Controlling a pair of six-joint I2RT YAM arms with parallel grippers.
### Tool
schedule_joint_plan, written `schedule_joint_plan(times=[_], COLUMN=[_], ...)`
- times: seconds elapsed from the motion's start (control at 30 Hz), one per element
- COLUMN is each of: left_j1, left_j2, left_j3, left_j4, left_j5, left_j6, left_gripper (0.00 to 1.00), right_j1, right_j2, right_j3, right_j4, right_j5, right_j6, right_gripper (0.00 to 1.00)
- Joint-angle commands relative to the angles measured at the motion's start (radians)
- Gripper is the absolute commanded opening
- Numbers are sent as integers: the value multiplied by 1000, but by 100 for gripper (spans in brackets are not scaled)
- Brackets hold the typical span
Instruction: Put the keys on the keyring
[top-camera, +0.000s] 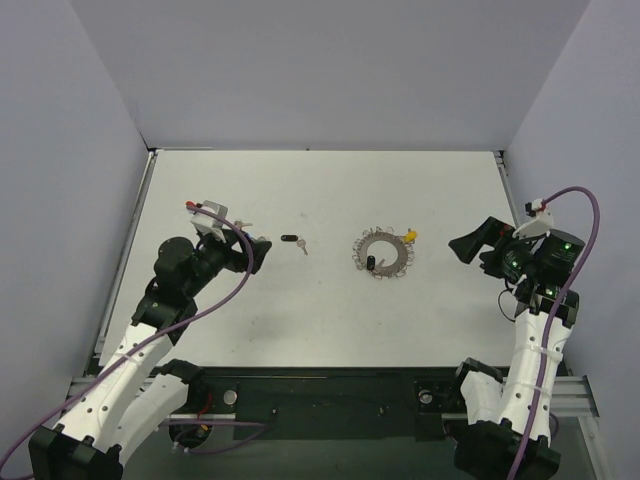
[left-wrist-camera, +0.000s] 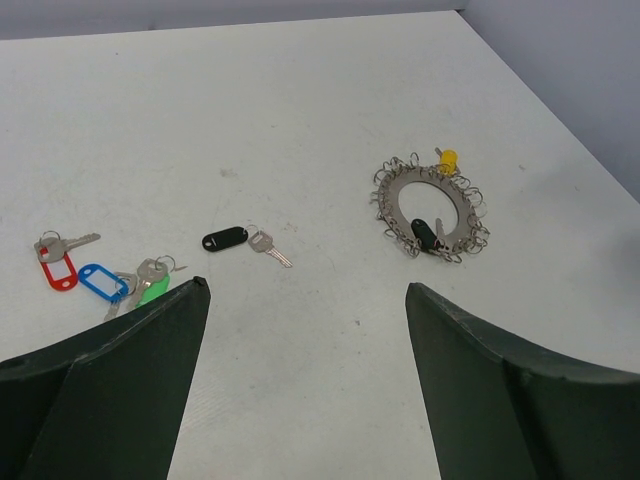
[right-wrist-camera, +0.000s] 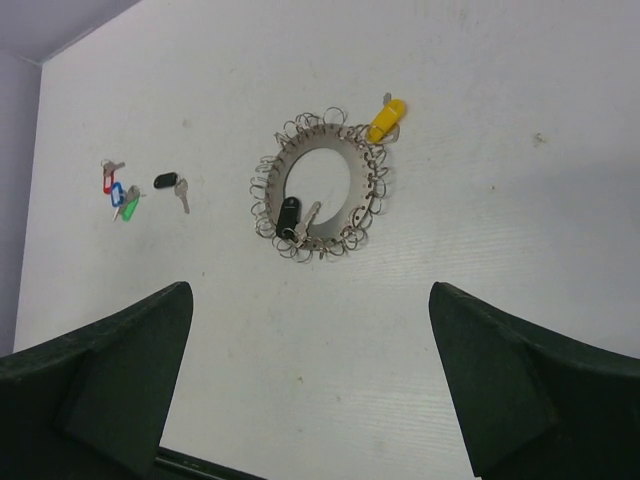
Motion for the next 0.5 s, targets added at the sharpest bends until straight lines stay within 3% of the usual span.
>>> schedule_joint_plan(times=[0.0,0.33,0.47], left_j1=[-4,-4,-1], left_j2=[-11,-11,-5], left_j3=[7,13,13], left_j4=[27,33,30], left_j5=[23,55,49], left_j6=[6,-1,-3], left_gripper=[90,90,90], right_j1=[-7,-65,-98], right_j2=[-2,-5,-8], right_j3=[2,-49,-81], right_j4=[105,214,298], right_j5=[29,-97,-123], right_j6=[153,215,313], right_gripper=[99,99,99])
